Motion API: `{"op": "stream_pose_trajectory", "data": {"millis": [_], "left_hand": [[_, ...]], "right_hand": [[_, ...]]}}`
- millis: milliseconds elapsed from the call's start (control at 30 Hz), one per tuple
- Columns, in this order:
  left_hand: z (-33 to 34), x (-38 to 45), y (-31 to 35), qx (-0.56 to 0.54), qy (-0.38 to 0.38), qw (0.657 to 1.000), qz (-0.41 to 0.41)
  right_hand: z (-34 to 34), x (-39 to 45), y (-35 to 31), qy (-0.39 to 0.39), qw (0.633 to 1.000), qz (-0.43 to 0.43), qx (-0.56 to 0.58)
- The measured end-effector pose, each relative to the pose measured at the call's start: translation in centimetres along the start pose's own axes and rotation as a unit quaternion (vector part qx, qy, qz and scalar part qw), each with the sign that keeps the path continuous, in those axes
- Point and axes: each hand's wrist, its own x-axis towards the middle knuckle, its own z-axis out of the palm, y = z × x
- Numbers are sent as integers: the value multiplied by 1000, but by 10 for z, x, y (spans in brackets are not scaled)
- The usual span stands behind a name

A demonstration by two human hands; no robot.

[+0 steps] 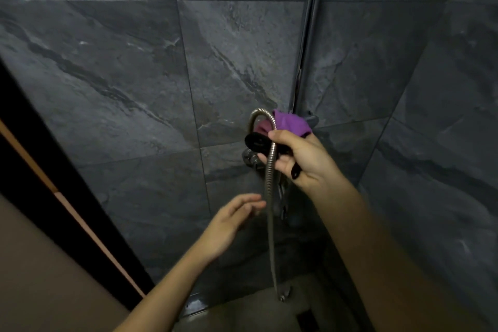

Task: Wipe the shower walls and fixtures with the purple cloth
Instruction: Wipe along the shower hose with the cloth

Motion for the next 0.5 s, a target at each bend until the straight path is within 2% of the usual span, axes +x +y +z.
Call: {"op": "stream_pose_trajectory", "data": {"millis": [67,233,400,500], "left_hand": [[12,-5,-3,12,-4,999,37],[49,15,6,76,68,990,95],[67,30,8,127,157,973,115],[67,32,2,160,175,965,116]], "right_hand": [[4,5,-11,0,1000,3,2],[5,14,-30,-27,999,29,20],[-7,24,-38,-30,998,35,52],[-22,26,-33,-33,995,32,83]]}}
